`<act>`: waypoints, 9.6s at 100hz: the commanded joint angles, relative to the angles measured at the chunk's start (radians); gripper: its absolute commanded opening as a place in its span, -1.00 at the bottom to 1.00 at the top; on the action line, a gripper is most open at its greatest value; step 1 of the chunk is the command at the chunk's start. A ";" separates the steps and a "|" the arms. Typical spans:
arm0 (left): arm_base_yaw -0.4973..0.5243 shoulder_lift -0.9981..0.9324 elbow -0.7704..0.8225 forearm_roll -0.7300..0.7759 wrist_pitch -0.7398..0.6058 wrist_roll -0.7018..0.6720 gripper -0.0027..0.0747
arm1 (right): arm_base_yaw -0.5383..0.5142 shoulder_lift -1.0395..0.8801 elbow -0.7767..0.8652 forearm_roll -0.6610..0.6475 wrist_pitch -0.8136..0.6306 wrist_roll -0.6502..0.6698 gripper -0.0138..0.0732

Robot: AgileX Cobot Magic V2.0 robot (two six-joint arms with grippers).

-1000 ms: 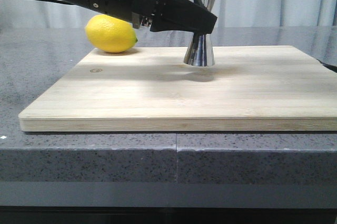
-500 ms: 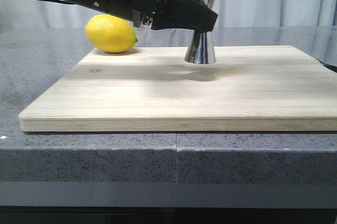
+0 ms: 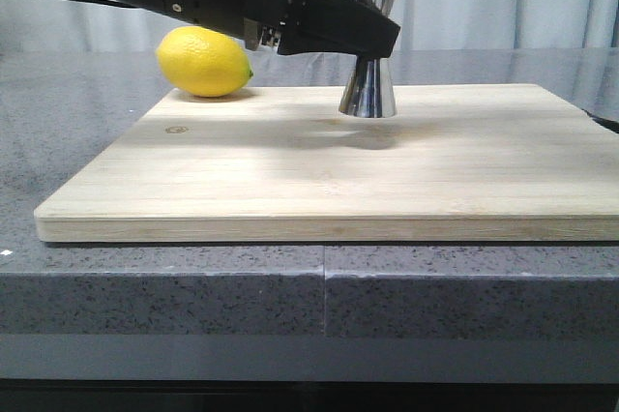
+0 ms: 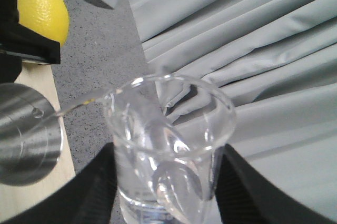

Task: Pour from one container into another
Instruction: 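Tilt the beaker with the right gripper, pouring liquid into the jigger, then tilt the beaker upright and lower it toward the board, then set the beaker down on the board with the right gripper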

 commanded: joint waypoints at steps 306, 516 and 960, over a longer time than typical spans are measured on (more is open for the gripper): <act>-0.002 -0.063 -0.031 -0.083 0.061 0.004 -0.99 | -0.008 -0.031 -0.038 -0.355 0.001 -0.007 -0.21; -0.002 -0.063 -0.031 -0.083 0.084 0.004 -0.99 | -0.217 -0.025 0.023 0.763 -0.085 0.072 -0.21; -0.002 -0.063 -0.031 -0.083 0.105 0.004 -0.99 | -0.225 0.310 0.443 0.499 -0.908 0.422 -0.03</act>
